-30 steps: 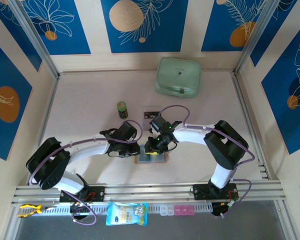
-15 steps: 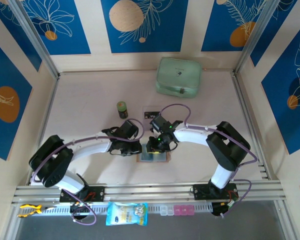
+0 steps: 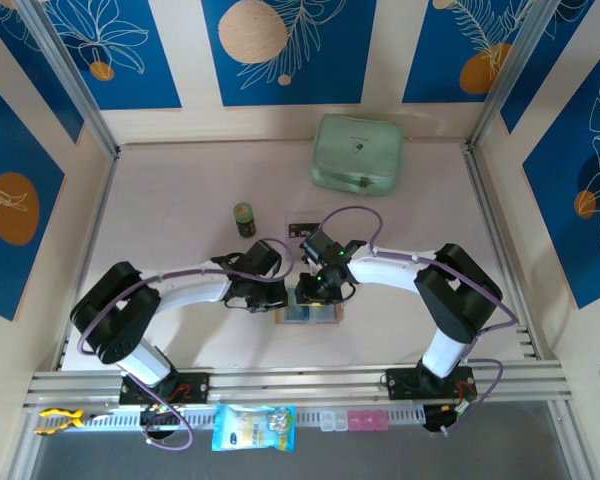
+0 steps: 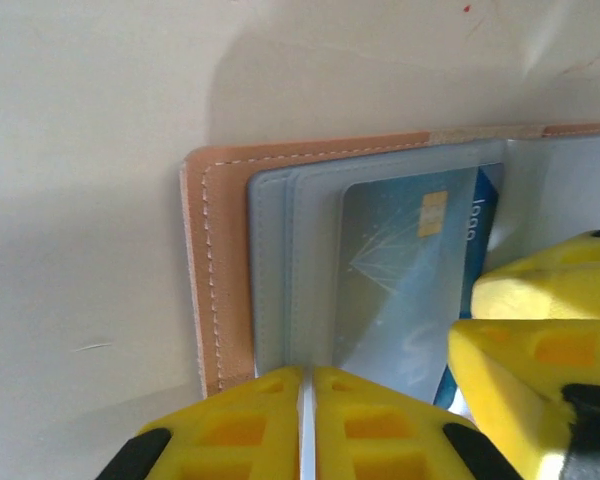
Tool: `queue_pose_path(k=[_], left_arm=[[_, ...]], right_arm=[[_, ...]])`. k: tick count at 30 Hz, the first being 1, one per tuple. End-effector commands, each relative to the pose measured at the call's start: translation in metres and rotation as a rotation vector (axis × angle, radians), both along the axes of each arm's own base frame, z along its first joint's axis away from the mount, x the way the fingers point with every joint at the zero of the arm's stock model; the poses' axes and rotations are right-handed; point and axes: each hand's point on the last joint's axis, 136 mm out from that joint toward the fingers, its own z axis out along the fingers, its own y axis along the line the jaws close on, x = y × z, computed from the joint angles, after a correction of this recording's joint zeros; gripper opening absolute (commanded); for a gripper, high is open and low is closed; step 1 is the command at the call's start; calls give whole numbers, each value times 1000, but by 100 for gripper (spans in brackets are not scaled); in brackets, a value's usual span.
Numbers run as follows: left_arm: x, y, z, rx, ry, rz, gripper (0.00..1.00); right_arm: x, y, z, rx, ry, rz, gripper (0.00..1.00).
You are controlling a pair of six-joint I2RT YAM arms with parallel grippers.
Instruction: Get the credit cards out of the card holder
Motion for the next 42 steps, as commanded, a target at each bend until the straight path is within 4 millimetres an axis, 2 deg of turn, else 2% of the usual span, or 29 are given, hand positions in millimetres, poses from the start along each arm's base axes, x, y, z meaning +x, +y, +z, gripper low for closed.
queue_pose_path(k=[1, 5, 8, 14, 21, 25, 28, 37, 42], left_arm=[[0, 3, -5, 36, 28, -8, 9], [-6, 8, -15, 54, 59, 2, 8], [-7, 9, -14, 49, 56, 5, 8], [0, 8, 5, 46, 14, -2, 8], [7, -10, 28, -28, -25, -26, 8], [8, -22, 33, -56, -24, -49, 6], [6, -25, 27, -52, -7, -55, 4], [-2, -8, -4, 53, 43, -53, 0], [-4, -3, -10, 73, 51, -44, 0]], right_arm=[[0, -4, 9, -21, -23, 12, 29], [-1, -6, 8, -28, -20, 11, 29], [-1, -5, 12, -14, -21, 9, 29], [-2, -4, 23, 39, -18, -11, 29], [-3, -2, 27, 147, 33, -60, 28], [-4, -4, 24, 179, 59, -82, 27], [-5, -6, 18, 182, 80, -95, 27], [-4, -11, 2, 176, 110, -115, 24], [-5, -12, -4, 179, 122, -120, 24]])
